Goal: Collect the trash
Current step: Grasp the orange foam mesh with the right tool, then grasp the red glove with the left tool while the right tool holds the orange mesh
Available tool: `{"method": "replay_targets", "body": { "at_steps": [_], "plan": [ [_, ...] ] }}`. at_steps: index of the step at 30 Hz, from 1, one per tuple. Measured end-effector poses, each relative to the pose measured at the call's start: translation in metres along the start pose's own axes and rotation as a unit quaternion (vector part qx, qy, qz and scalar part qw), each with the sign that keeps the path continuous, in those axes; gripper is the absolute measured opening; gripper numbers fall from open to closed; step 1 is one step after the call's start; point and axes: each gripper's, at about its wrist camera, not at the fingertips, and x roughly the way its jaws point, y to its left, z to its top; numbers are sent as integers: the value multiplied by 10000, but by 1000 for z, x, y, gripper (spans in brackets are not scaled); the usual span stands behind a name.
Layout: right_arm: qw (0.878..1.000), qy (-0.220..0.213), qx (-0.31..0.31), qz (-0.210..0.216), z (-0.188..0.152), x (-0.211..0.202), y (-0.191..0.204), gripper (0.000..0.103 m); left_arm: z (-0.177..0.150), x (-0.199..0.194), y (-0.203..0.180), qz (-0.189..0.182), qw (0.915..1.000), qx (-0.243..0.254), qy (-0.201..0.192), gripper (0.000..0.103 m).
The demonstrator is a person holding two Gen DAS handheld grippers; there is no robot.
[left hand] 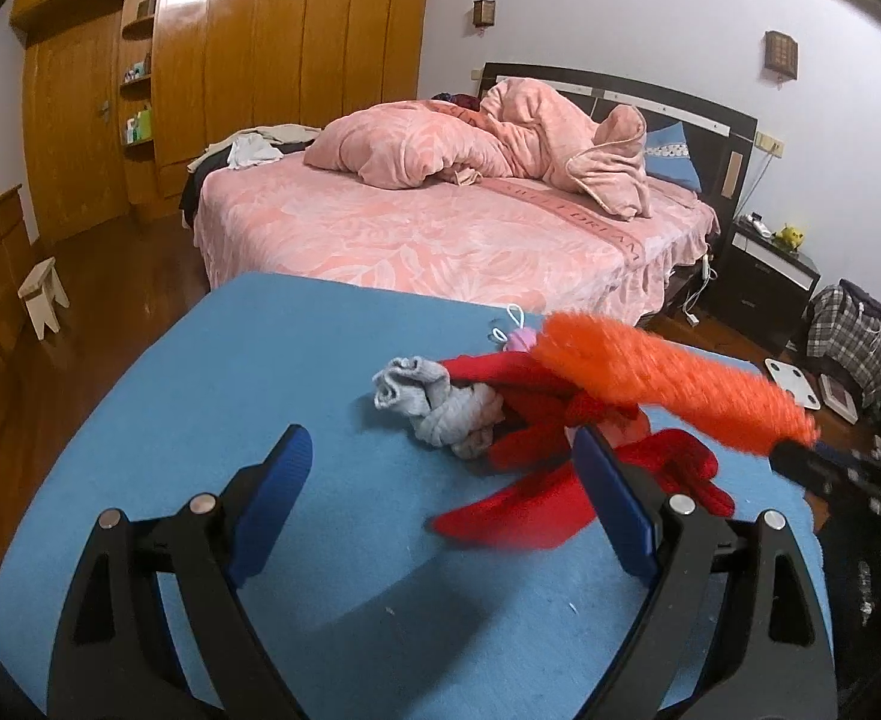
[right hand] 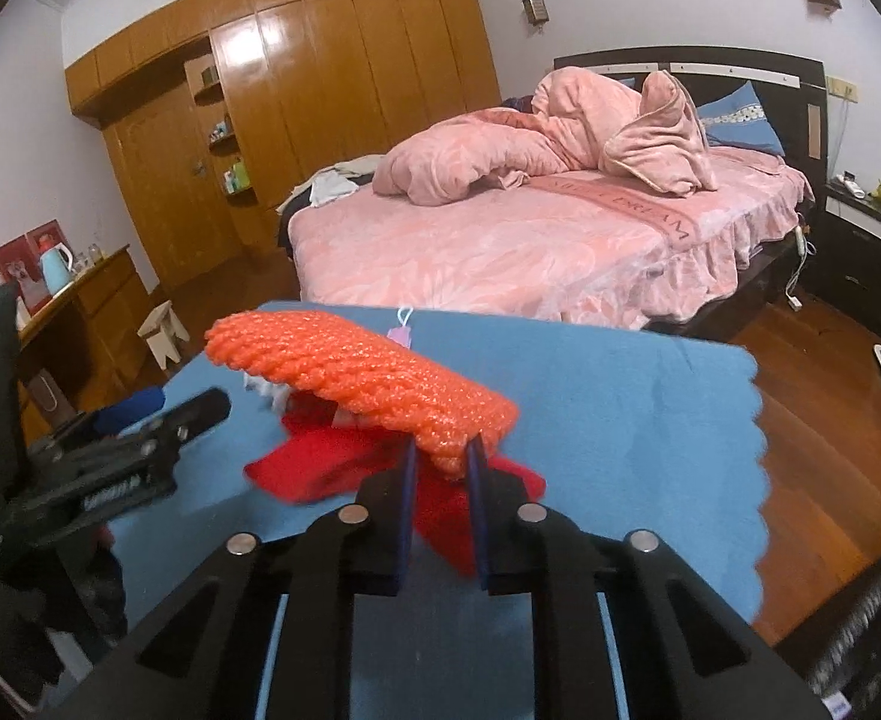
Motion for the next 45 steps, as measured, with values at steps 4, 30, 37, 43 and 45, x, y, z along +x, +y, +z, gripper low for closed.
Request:
{"method": "replay_targets", "body": {
  "at_steps": [4,30,37,43,45],
  "plan": [
    [9993,232,-112,-265,-24,-7,-2,16,-13,-6,-1,45,9999,116,57,86],
    [9952,698,381,-571,-35,34,-9,81,-48,-18,10,145,9991,96,375,86],
    [9947,692,472,-597,-38,38,-13,53,-49,-13,7,126,9988,91,468,86],
    [9951,629,511,-561,-44,26,-18,36,-48,-12,-2,70,9989,133,455,86],
    [9948,571,620,-568,-45,19,-21,36,-47,-12,-5,46,9989,151,446,86]
  ]
}}
